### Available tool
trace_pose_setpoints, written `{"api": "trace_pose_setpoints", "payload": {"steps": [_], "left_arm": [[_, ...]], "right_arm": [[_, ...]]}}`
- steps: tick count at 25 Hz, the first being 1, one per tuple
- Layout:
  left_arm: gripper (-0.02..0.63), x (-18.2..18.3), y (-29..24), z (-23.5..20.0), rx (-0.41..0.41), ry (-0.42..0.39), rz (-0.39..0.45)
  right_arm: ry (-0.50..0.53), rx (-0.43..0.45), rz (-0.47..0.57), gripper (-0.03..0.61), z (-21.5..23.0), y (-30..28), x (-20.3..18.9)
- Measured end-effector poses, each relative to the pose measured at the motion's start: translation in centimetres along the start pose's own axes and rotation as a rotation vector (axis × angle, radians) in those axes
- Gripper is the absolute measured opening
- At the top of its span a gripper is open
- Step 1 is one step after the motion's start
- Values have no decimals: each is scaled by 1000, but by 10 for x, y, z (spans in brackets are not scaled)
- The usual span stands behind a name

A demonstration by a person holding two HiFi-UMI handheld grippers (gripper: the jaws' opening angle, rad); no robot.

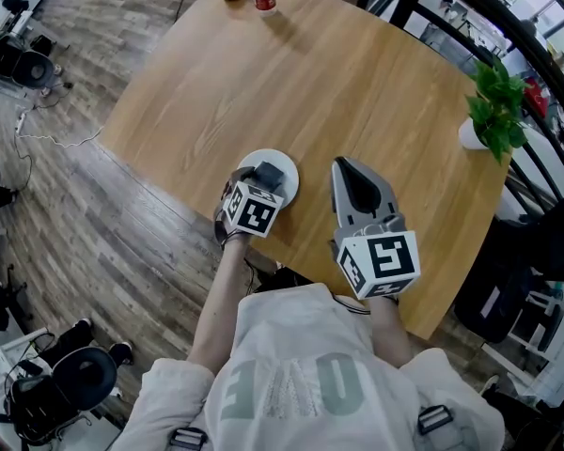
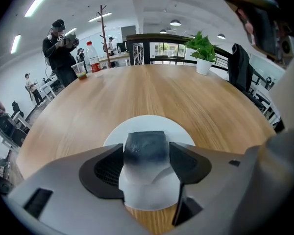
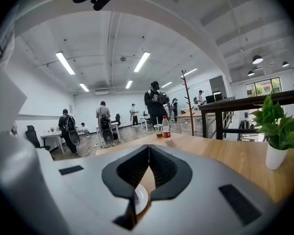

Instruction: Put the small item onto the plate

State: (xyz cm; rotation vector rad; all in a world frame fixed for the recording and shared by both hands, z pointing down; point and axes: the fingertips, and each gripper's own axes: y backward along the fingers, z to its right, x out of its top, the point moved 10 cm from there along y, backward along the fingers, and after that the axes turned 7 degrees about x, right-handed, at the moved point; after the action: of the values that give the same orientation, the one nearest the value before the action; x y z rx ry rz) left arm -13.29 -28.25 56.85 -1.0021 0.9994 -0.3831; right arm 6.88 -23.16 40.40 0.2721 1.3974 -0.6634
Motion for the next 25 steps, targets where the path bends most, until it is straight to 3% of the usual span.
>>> {"api": "trace_pose_setpoints", "payload": {"steps": [5,10,12,13,16,20,25], "left_arm": [[298,2,9,1,39,-6,36],[298,20,38,-13,57,97,174],[292,29,57,-20,54,179,271],[256,32,68,-22,59,230,331],[66,35,107,-31,136,354,567],[9,39,163,-41,313,384,884],[9,40,215,-54,447,465,1054]], "right_arm": [[7,8,1,18,-4,-2,2],[20,16,17,18,-8,-3,7],[27,18,29,18,-10,-4,10],[31,17,34,18,-11,-5,12],[52,15,53,18,-16,-7,17],[84,15,104,18,-23,-9,31],[104,18,171,18,-33,-11,45]]}}
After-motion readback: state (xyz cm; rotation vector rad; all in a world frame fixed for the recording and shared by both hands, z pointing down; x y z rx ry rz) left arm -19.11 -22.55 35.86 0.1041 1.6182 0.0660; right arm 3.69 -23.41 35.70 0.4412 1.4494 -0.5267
